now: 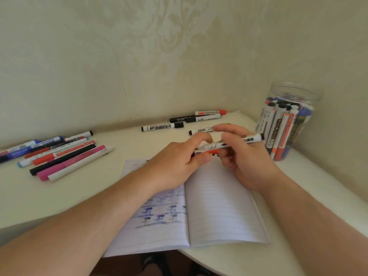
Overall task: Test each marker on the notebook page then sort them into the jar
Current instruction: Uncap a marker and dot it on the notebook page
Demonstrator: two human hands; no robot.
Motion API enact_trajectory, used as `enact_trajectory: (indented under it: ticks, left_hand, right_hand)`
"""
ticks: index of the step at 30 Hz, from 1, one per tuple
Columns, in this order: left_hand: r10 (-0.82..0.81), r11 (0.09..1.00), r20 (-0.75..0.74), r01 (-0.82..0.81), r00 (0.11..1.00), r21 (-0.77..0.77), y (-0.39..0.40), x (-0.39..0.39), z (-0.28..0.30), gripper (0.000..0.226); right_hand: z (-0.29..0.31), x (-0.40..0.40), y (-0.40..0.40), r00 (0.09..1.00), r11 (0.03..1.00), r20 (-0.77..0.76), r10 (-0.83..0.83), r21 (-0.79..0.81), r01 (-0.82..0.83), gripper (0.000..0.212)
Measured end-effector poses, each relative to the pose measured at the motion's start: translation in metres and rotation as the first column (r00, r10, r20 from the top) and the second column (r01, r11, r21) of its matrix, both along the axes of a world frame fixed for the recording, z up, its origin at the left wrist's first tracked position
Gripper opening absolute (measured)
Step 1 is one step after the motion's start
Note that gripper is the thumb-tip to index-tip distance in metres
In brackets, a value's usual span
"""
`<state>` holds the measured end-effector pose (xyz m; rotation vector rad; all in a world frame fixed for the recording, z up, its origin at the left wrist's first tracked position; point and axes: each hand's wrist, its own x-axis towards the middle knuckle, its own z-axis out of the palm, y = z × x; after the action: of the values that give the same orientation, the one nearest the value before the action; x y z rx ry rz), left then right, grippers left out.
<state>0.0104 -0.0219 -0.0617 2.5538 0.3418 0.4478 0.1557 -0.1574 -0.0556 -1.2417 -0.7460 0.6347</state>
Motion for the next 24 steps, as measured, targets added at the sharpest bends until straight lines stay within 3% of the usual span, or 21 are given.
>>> enact_trajectory:
  ticks: [2,4,7,9,11,16,24]
  left_hand:
    - [0.06,0.997,-0.027,-0.061,0.998,-0.04,0.002,-0.004,-0.001,0.044]
    - [0.095,0.994,-0.1,-0.089,0.991,0.057,0.002,-0.008,-0.006,0.035]
    - [0.084,0.981,-0.177,-0.05,0.981,0.188,0.0,-0.014,-0.012,0.034]
    - [0.081,0.98,-0.191,-0.043,0.978,0.193,0.001,-0.014,-0.015,0.034]
    - [0.091,0.977,-0.204,-0.048,0.975,0.208,0.002,-0.013,-0.015,0.035]
    - [0.128,0.947,-0.203,-0.059,0.971,0.314,-0.001,-0.007,-0.015,0.044]
    - [0.129,0.955,-0.229,-0.058,0.965,0.291,-0.003,-0.006,-0.009,0.042]
  right_hand:
    - [0.006,0.011,-0.001,0.977,0.995,-0.195,-0.088,0.027,0.095,0.027]
    - [0.008,0.022,-0.004,0.962,0.99,-0.236,-0.136,0.014,0.143,0.028]
    - [0.001,0.022,-0.005,0.986,0.981,0.074,-0.148,-0.117,0.156,0.023]
    - [-0.002,0.017,-0.003,0.948,0.962,0.284,-0.144,-0.184,0.202,0.017]
    - [-0.004,0.014,0.001,0.912,0.946,0.388,-0.133,-0.224,0.234,0.017]
    - [-0.008,0.009,0.006,0.887,0.916,0.45,-0.108,-0.301,0.264,0.018]
    - [-0.012,0.007,0.014,0.894,0.88,0.399,-0.203,-0.326,0.345,0.022]
